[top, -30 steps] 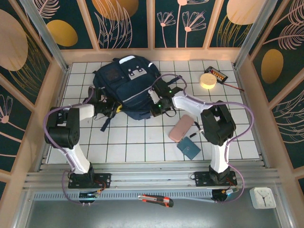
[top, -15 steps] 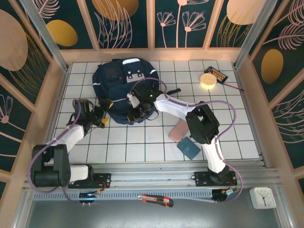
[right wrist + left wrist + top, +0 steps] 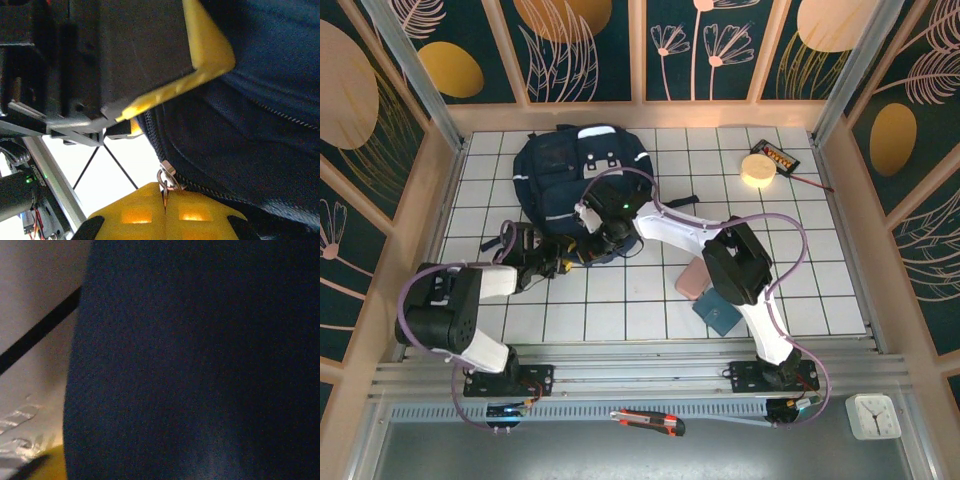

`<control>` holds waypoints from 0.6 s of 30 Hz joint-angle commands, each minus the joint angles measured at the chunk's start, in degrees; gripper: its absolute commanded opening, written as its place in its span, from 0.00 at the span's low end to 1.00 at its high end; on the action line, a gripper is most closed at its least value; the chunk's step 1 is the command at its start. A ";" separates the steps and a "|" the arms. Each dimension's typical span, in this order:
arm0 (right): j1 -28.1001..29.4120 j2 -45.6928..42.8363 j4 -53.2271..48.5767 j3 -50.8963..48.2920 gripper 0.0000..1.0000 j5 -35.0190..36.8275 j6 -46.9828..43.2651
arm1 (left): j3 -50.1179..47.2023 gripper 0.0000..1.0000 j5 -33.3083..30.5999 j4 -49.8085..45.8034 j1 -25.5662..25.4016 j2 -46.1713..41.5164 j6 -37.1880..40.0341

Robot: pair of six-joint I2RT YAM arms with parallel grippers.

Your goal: Pack the student bag

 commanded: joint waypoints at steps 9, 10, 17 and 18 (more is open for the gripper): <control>-2.70 -0.87 -8.94 -0.97 0.00 7.42 0.88 | 2.81 0.00 1.55 1.04 1.89 2.21 4.84; -3.93 -1.64 -9.10 -2.16 0.00 8.48 1.19 | 2.98 0.00 1.95 0.57 2.33 2.07 5.43; -11.24 -5.83 -10.82 -6.69 0.00 12.98 0.37 | 5.57 0.00 3.40 -4.67 4.51 0.90 10.38; -12.15 -6.07 -11.19 -6.58 0.00 13.17 -0.19 | 6.10 0.00 3.49 -5.51 4.71 0.77 11.17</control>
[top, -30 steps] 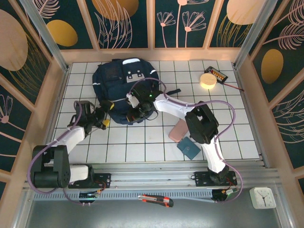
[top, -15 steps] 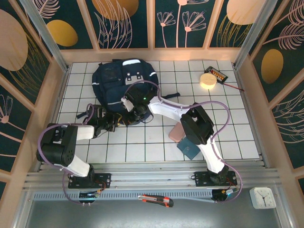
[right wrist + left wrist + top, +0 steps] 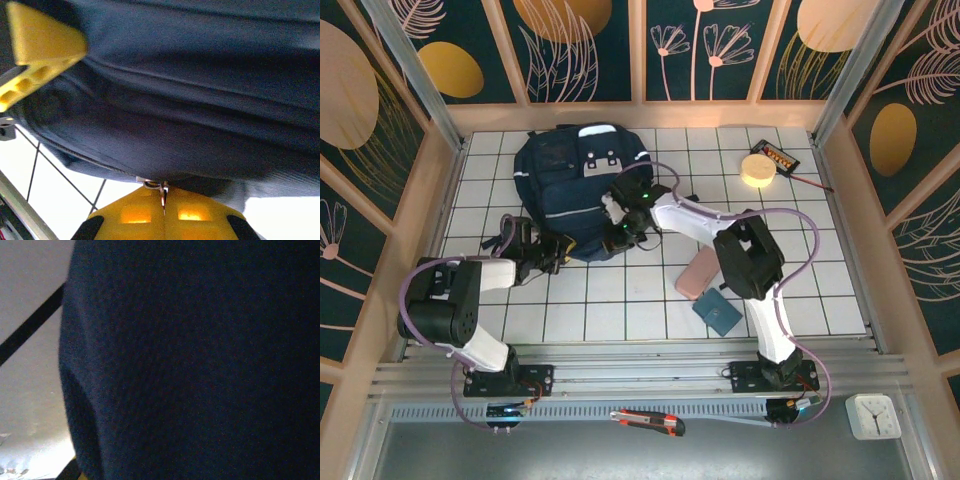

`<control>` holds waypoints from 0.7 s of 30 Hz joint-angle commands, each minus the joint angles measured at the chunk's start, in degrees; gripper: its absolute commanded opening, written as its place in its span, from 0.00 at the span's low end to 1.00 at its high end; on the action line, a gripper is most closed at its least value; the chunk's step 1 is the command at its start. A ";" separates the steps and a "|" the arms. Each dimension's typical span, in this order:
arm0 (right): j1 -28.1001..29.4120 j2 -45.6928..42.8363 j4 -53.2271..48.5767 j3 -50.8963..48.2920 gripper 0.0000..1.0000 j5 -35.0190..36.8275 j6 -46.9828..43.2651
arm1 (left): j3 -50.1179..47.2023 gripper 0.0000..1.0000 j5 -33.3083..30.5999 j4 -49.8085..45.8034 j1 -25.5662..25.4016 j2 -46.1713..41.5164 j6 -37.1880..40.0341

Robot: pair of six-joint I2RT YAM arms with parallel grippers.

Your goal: Pack the student bag

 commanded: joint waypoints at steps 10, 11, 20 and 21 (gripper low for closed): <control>-11.03 0.60 -9.40 5.30 0.00 8.63 -8.08 | 6.30 0.00 1.87 -9.54 4.36 -0.80 13.23; -11.64 0.92 -9.92 6.56 0.00 8.77 -8.92 | 6.37 0.00 1.89 -10.08 4.74 -1.04 13.65; -14.99 1.33 -11.11 8.52 0.00 5.80 -12.64 | 9.28 0.00 0.81 -14.67 7.09 -1.26 18.00; -14.57 1.12 -10.66 8.24 0.00 3.87 -12.53 | 9.45 0.00 0.94 -14.67 7.10 -1.19 17.99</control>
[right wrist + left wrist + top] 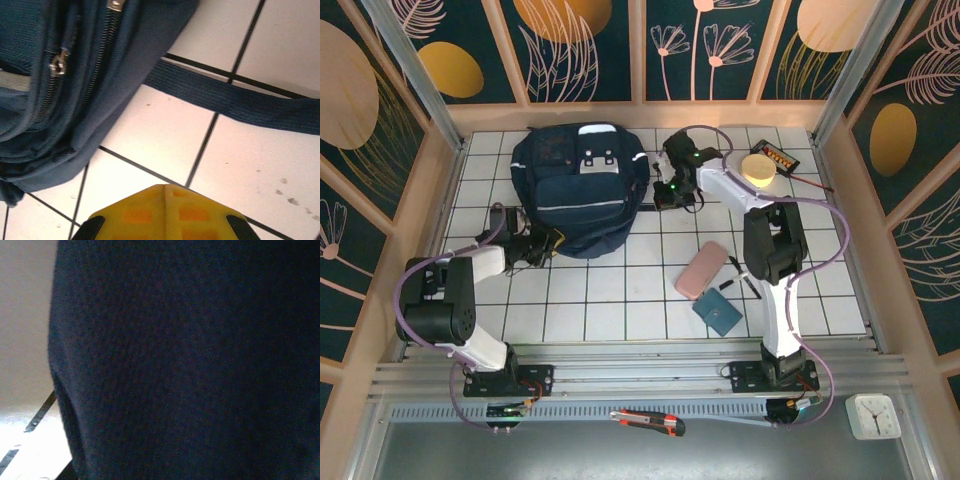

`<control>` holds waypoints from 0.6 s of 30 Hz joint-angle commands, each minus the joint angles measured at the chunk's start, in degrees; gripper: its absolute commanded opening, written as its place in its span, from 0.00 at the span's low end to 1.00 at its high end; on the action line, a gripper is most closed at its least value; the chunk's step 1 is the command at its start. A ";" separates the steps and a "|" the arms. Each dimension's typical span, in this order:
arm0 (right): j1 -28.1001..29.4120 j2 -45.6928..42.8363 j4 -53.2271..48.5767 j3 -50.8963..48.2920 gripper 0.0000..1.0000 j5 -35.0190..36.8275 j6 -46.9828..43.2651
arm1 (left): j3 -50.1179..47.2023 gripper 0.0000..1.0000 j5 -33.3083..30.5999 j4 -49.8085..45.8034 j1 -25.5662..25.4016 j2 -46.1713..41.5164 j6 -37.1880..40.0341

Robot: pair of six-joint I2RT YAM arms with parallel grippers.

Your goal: Pack the student bag

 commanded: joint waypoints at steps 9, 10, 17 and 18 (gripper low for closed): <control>13.01 -3.49 9.63 -10.41 0.56 -12.76 -0.14 | 2.70 0.00 0.65 0.31 1.07 -0.88 2.07; 13.49 -2.58 9.61 -10.25 0.56 -12.78 -0.02 | 2.59 0.00 0.70 0.18 1.06 -0.97 2.09; 14.29 0.12 12.08 -8.35 0.59 -13.43 1.85 | 1.62 0.00 1.02 -0.04 1.06 -1.33 2.51; 14.22 0.64 12.12 -7.84 0.60 -13.48 2.05 | 1.61 0.00 1.09 0.04 1.07 -1.32 2.45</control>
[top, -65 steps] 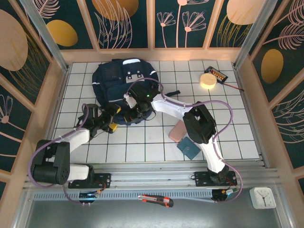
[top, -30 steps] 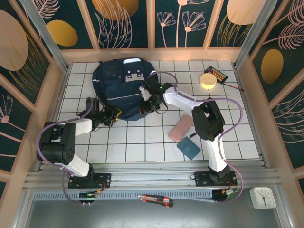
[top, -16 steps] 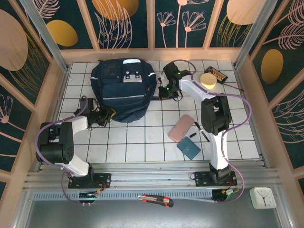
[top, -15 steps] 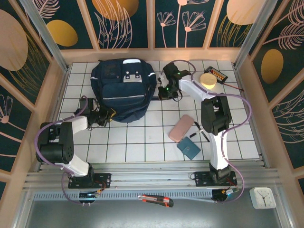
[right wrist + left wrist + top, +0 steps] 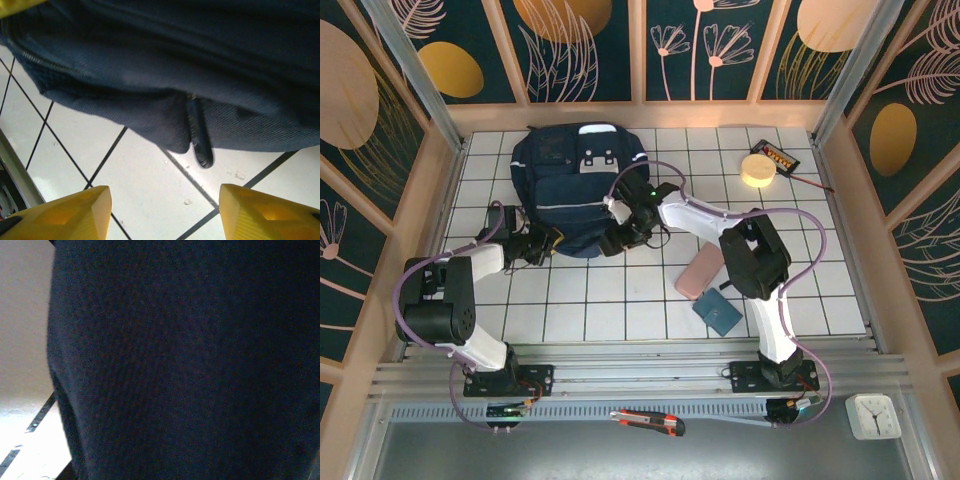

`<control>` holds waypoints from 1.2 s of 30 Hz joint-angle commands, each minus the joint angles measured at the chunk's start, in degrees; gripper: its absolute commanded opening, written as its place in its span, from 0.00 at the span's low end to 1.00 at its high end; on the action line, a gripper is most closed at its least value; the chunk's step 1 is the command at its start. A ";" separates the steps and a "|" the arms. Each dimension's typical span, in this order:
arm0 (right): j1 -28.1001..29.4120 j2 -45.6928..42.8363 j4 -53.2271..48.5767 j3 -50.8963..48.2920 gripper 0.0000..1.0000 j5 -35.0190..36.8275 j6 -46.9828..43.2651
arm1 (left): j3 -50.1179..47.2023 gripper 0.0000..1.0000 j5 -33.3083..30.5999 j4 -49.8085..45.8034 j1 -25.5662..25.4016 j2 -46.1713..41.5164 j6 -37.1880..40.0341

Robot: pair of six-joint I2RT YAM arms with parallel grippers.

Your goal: Pack the student bag

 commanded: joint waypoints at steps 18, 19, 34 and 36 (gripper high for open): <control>-0.86 8.58 0.71 10.46 0.55 -0.54 3.08 | 1.43 0.00 2.13 1.78 0.71 0.86 2.20; -0.87 8.90 0.56 10.97 0.54 -0.45 3.15 | 1.42 0.00 2.22 1.86 0.72 0.95 2.16; -0.78 9.60 -0.97 11.23 0.00 3.50 2.76 | 1.59 0.00 2.11 2.15 0.70 1.83 2.34; -0.76 8.32 -0.59 9.90 0.00 4.98 2.24 | 1.81 0.00 1.88 1.75 0.71 1.99 2.70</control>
